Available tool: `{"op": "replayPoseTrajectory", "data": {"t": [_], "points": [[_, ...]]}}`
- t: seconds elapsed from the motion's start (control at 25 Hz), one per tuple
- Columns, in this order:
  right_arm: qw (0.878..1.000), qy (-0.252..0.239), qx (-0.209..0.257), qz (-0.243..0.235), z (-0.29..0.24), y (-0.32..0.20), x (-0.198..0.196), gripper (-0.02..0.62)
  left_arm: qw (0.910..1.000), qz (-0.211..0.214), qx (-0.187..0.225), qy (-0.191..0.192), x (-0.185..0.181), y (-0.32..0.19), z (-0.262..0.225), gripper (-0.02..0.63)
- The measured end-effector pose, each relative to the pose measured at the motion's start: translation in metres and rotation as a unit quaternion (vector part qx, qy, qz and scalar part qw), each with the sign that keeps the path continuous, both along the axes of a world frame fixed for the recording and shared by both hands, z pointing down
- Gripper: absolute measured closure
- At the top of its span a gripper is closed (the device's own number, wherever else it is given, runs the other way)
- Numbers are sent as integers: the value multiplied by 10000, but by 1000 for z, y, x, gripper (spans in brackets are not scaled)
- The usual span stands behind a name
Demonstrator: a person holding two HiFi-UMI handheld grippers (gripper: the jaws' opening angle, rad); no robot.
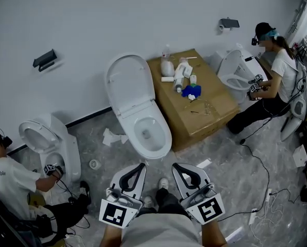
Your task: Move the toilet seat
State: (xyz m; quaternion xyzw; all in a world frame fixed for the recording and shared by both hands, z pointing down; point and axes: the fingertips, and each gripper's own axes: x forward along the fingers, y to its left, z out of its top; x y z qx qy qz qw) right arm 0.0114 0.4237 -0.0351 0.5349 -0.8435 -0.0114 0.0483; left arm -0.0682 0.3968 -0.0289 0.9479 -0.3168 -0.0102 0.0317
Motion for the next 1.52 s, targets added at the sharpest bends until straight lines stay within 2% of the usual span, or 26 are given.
{"op": "replayPoseTrajectory", "data": {"t": [0.24,0.4,0.56,0.92,1.16,1.32,1.52], "points": [[9995,-38,-19,-319,2,-42,30,584,9998,-197,9,-93,32,-38,-1,597],[9983,-117,39,-566,-3,-61,45,584,9987,-380,331,-118,52,-57,-7,597],[9970,-131,25,-757,-2,-78,59,584,9975,-571,382,-172,67,-73,-7,597],[9958,-223,-211,-867,17,-116,74,584,9966,-747,137,-322,75,-109,10,597],[9958,-195,-321,-840,32,-145,64,584,9981,-587,-78,-148,72,-136,34,597],[9956,-219,-477,-777,48,-170,53,584,9982,-401,-412,-152,72,-160,52,597],[9947,-324,-716,-658,70,-210,40,584,9980,-277,-553,-149,63,-200,72,597]]}}
